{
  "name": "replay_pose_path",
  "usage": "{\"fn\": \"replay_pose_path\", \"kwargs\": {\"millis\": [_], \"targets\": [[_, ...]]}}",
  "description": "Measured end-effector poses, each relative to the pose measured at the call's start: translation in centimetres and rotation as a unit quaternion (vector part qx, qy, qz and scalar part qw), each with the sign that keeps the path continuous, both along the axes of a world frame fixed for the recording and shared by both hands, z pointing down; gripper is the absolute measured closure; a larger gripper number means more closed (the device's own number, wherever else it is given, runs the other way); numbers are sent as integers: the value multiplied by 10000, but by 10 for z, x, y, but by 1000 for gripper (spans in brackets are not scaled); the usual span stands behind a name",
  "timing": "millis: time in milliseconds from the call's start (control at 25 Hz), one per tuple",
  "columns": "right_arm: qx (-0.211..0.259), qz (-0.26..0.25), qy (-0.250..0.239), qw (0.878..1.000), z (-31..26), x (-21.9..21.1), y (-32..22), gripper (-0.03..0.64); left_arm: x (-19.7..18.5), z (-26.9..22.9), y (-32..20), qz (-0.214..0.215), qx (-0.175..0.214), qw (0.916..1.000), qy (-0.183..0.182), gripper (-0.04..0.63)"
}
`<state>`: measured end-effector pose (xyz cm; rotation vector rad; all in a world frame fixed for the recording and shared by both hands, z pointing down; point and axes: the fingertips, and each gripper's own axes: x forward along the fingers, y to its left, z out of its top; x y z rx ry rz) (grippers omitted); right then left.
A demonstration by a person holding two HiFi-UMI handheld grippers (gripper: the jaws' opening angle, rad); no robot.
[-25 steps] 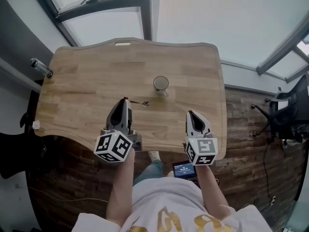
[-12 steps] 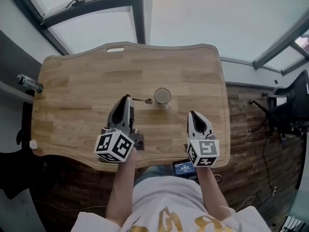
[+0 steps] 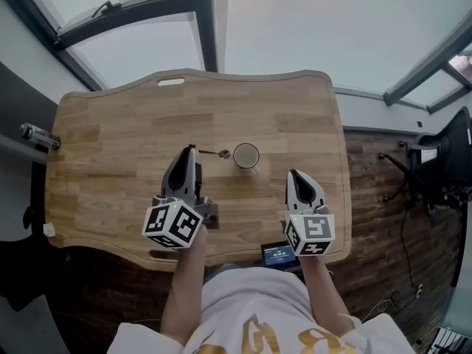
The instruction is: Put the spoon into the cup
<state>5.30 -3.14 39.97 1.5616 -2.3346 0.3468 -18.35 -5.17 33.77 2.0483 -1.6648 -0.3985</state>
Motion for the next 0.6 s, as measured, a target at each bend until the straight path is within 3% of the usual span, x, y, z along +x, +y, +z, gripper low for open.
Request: {"fn": "replay_pose_path", "kwargs": {"millis": [600], "targets": [[-187,38,-9,9998,23,3,-22,584,3,27,-22,53,-279,9994,-180,545]]}}
